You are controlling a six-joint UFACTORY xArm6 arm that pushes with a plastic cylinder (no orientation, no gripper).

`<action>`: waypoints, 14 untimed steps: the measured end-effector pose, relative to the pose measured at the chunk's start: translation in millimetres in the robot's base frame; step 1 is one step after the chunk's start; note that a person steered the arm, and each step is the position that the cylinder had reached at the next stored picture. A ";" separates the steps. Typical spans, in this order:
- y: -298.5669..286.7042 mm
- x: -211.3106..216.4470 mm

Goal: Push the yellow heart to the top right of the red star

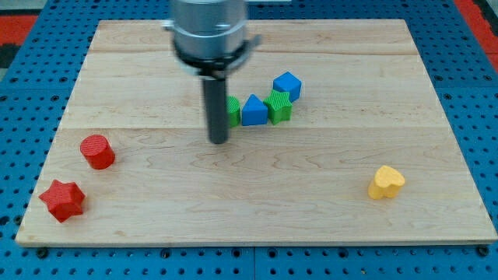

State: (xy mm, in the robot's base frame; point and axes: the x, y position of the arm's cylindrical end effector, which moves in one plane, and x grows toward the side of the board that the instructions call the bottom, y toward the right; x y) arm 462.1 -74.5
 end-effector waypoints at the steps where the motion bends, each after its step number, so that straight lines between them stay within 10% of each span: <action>1: -9.4 -28.6; 3: 81.5 -44.1; 5: 11.7 13.3; 9: 309.6 54.4; 11: 190.9 76.1; 13: 229.5 104.3; 14: 131.7 110.2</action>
State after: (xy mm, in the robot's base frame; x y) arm 572.3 57.2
